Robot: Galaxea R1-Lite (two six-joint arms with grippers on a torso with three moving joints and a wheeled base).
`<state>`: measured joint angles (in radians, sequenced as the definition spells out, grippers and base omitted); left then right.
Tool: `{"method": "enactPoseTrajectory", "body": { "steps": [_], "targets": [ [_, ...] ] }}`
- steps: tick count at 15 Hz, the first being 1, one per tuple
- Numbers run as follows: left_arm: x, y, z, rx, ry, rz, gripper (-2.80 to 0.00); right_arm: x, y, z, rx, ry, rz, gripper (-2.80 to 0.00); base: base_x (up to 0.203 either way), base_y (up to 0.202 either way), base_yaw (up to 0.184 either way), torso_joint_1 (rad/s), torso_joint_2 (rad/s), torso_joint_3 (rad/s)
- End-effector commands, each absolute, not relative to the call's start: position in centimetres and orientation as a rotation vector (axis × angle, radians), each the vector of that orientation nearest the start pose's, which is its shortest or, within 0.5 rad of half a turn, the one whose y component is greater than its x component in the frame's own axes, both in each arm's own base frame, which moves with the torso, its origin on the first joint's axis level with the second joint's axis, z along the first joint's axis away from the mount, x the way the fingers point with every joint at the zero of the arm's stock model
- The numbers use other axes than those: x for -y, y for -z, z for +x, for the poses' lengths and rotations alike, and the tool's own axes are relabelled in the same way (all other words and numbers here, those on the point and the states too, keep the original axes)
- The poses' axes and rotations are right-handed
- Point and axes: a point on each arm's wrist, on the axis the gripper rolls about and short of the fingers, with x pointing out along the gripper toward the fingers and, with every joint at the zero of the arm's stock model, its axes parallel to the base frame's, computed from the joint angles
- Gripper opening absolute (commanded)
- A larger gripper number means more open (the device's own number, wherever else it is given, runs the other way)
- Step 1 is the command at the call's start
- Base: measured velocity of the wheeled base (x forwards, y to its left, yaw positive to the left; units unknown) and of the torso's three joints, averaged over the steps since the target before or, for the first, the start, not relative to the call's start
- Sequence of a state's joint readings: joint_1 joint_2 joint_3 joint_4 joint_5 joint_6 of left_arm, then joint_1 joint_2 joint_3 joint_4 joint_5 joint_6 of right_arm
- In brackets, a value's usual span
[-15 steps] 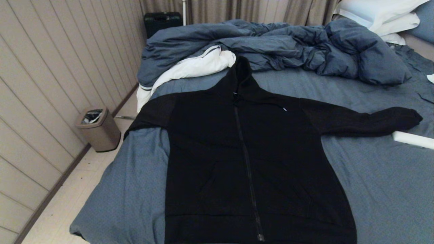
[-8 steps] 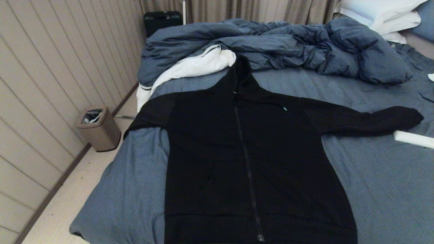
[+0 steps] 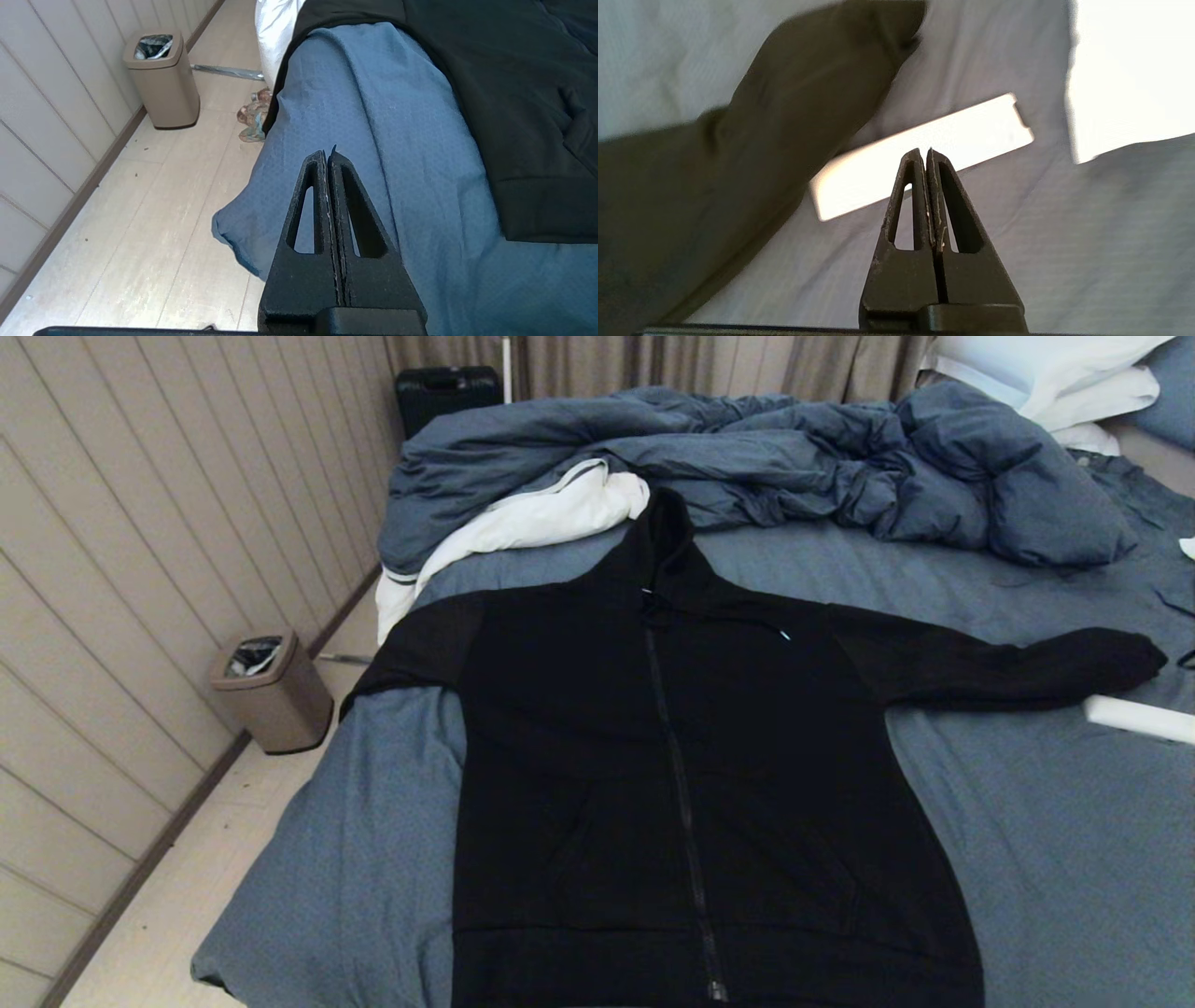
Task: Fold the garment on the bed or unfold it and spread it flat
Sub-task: Fold the black sweatshirt
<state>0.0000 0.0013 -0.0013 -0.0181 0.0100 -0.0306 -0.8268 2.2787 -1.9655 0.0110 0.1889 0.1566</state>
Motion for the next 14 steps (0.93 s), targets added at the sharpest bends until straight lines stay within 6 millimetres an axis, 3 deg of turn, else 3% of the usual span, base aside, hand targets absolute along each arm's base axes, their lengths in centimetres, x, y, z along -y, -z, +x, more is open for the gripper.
{"method": "enactPoseTrajectory", "body": {
  "steps": [1,6,14],
  "targets": [
    [0.0,-7.7,-2.3,0.017,-0.01,-0.031,-2.8,35.0,-21.1,32.9,-0.261,0.63,0.329,-2.8,0.0,0.0,0.0,0.0,0.0,0.0],
    [0.0,-7.8,-2.3,0.019,-0.009,-0.029,-2.8,34.9,-21.1,31.1,-0.387,0.595,0.318,-2.8,0.0,0.0,0.0,0.0,0.0,0.0],
    [0.0,-7.8,-2.3,0.018,-0.009,-0.029,-2.8,34.8,-21.9,30.5,-0.382,0.585,0.278,-2.8,0.0,0.0,0.0,0.0,0.0,0.0]
  ]
}}
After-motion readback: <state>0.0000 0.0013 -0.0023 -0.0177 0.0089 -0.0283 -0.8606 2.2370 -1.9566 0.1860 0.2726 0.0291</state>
